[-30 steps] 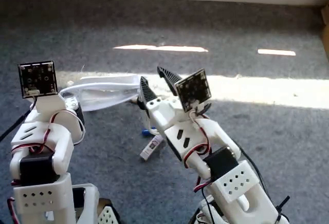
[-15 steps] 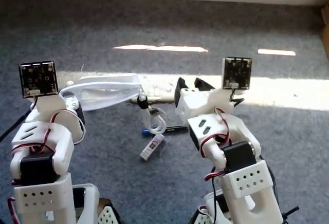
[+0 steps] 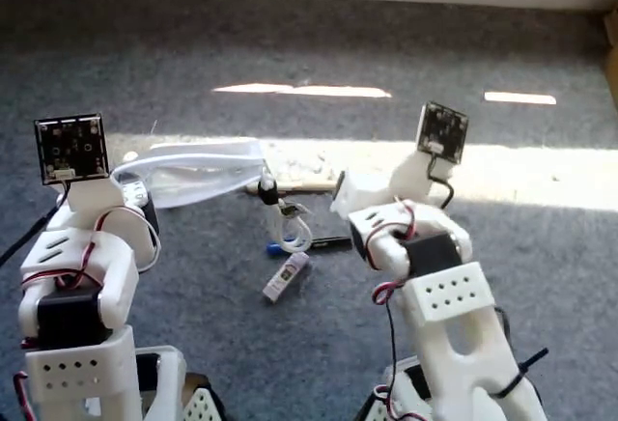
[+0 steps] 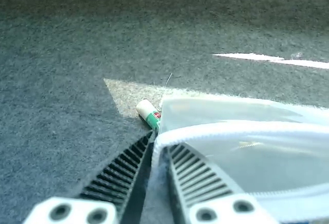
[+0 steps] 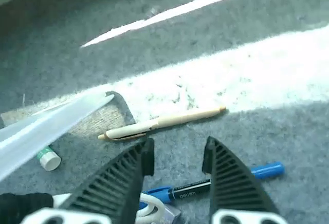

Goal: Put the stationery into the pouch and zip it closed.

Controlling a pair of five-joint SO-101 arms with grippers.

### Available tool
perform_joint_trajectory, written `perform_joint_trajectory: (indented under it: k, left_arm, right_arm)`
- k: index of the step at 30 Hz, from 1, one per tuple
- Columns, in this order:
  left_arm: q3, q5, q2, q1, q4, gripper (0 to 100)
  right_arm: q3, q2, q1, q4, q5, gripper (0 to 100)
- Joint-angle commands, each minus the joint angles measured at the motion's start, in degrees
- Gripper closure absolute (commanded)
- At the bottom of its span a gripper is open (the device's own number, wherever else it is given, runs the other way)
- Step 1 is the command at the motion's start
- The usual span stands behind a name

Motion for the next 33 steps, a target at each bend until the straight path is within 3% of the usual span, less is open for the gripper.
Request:
perform_joint_trajectory:
  k: [1,5,16,19,33]
  left_arm:
    - [-0.22,0.62,1.10,0.40,-0.88,99]
    - [-0.22,0.53,1.10,0.40,-0.88,99]
    - [-0.22,0.53,1.10,0.40,-0.97,99]
    - [-0.22,0.53,1.10,0.40,-0.97,99]
    - [-0.22,0.53,1.10,0.40,-0.97,99]
  right_arm:
    - [-7.87,5.14,0.75,4.79,-5.10,83.9]
    - [-11.21,10.07,2.77,7.25,-9.32,83.8]
    - [-11.91,23.52,4.70,7.52,-10.37,83.8]
    - [-14.81,26.15,4.79,7.60,-14.95,83.8]
    - [-18.15,34.86,7.60,7.78,-15.30,84.1]
